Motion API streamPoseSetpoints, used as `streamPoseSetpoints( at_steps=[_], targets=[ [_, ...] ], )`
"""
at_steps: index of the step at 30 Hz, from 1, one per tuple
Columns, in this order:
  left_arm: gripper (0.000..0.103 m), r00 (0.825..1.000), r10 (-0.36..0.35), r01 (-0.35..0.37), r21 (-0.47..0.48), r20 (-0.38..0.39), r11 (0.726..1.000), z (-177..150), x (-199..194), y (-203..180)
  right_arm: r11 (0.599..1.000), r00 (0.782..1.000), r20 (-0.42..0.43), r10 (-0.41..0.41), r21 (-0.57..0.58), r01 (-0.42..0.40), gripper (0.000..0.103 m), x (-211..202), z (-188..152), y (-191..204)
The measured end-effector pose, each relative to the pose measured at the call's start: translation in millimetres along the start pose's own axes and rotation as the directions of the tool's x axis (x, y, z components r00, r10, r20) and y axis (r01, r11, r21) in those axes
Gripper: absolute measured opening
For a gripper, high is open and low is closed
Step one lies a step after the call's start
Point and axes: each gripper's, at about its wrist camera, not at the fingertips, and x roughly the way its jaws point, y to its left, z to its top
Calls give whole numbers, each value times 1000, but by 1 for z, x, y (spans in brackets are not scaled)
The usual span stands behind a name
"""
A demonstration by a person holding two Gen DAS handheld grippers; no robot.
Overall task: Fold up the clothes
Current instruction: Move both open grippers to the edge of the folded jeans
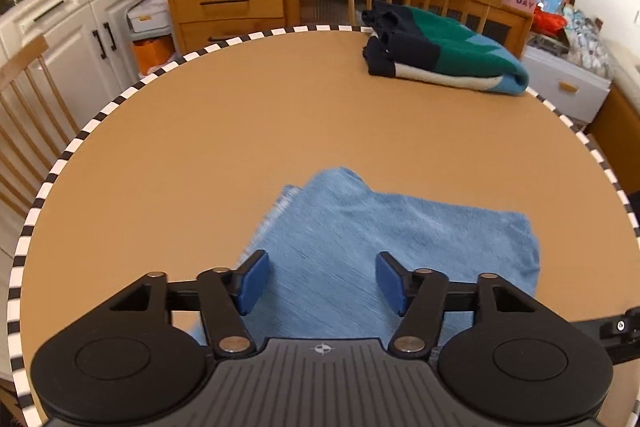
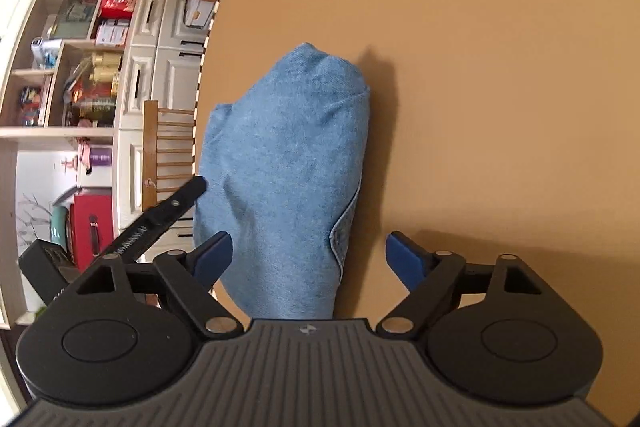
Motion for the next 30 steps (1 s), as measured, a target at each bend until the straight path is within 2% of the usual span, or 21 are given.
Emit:
streamPoseSetpoints(
  at_steps=[5,8,11,12,14,17,21,25,30],
  targets=[
    [72,998,-53,51,-59,-33,997,18,13,56,997,1000,32,-1,77,-1,86,6,2,-10],
    [72,989,-126,120,-74,-82,990,20,30,74,989,999,42,25,143,-31,86,13,3,-16],
    [72,967,-230,209,-182,-107,961,18,48,94,986,999,36,38,160,-43,86,20,4,-17],
    [75,959,-260,231,-223,-113,947,17,53,102,987,999,35,35,156,-40,86,22,5,-15],
    [80,944,-303,259,-282,-127,924,15,60,112,989,999,25,32,141,-35,86,27,5,-11],
    [80,923,-356,289,-353,-143,890,10,70,124,989,999,18,40,139,-42,87,30,6,-10],
    [81,906,-396,309,-410,-147,858,2,77,129,980,997,17,69,188,-71,87,33,10,-12],
    [81,908,-396,301,-451,-133,841,-8,77,128,984,998,-6,55,168,-53,86,29,16,-11],
    [83,905,-390,257,-506,-174,823,-31,64,112,993,997,-70,15,114,-6,86,15,24,-11]
  ],
)
